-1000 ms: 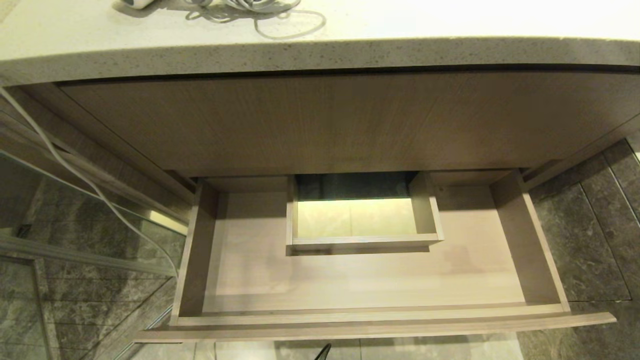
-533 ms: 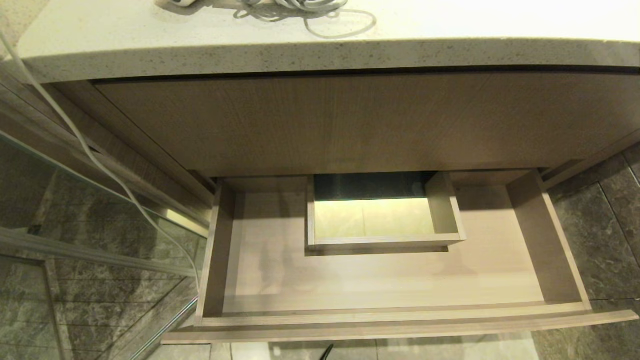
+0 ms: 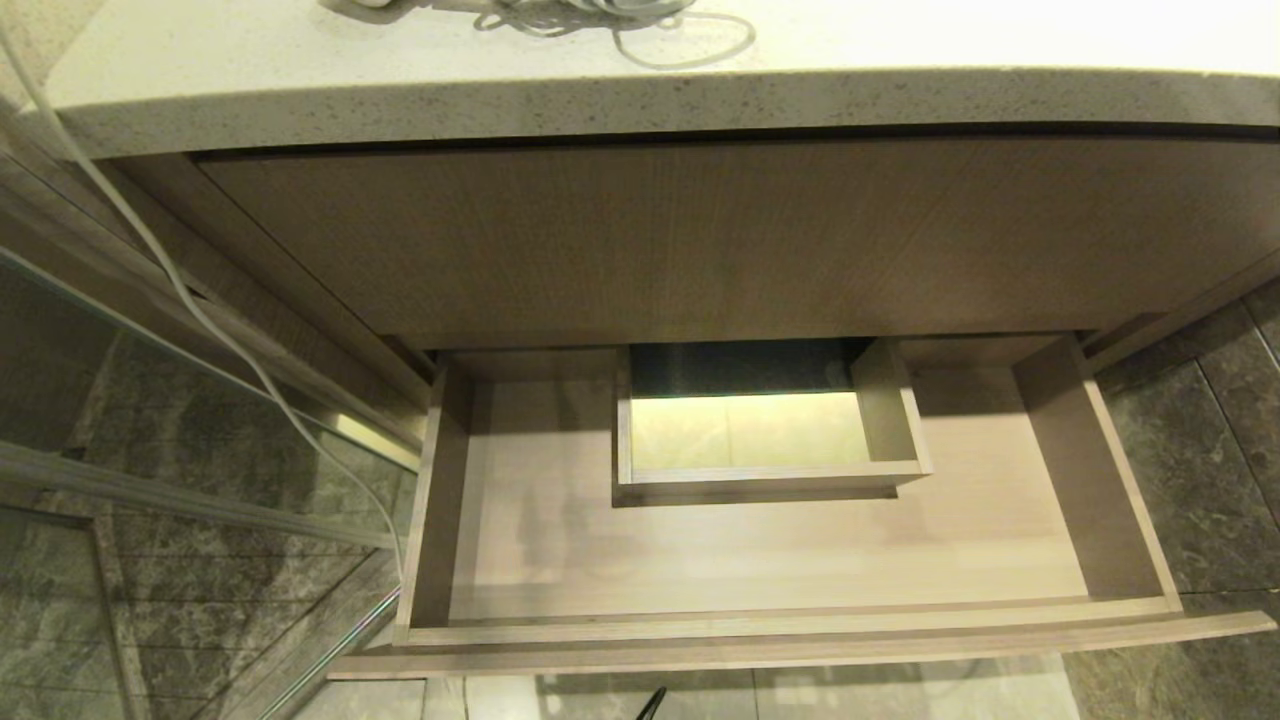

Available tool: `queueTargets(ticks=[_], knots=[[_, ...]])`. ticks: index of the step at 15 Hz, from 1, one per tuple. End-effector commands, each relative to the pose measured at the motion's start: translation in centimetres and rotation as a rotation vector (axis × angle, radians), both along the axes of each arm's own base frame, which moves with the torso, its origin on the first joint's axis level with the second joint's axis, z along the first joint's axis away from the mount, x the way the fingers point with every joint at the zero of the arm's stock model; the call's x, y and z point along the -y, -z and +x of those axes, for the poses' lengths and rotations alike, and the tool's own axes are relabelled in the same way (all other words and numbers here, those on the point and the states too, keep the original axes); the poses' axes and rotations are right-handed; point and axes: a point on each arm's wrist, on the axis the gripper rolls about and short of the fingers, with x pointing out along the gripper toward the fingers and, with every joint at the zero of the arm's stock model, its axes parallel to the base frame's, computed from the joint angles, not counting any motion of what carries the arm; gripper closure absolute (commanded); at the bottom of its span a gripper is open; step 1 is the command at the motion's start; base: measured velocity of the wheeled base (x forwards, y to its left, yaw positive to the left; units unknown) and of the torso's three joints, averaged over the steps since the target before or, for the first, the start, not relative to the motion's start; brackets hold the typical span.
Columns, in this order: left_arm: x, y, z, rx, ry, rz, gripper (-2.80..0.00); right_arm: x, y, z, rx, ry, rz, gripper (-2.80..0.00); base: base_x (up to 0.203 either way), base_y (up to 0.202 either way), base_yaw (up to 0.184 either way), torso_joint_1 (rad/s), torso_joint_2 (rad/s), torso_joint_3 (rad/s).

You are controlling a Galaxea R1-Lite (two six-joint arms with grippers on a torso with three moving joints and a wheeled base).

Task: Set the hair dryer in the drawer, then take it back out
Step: Pick up the hairdryer

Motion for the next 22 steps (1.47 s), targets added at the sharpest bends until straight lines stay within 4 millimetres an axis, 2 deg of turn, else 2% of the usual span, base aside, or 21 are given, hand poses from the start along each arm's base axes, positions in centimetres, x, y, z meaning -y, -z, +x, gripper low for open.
queueTargets(ticks=[1, 22], knots=[[0.0, 1.09, 0.37, -0.038, -0.001, -0.001, -2.8, 0.0, 0.05, 0.01, -0.002, 0.0, -0.002, 0.0, 0.0, 0.0, 0.0, 0.0, 0.0, 0.0], [0.0, 1.09, 0.37, -0.038, -0.001, 0.009, -2.8, -0.01, 0.03, 0.01, 0.0, -0.003, -0.023, 0.0, 0.0, 0.0, 0.0, 0.0, 0.0, 0.0]])
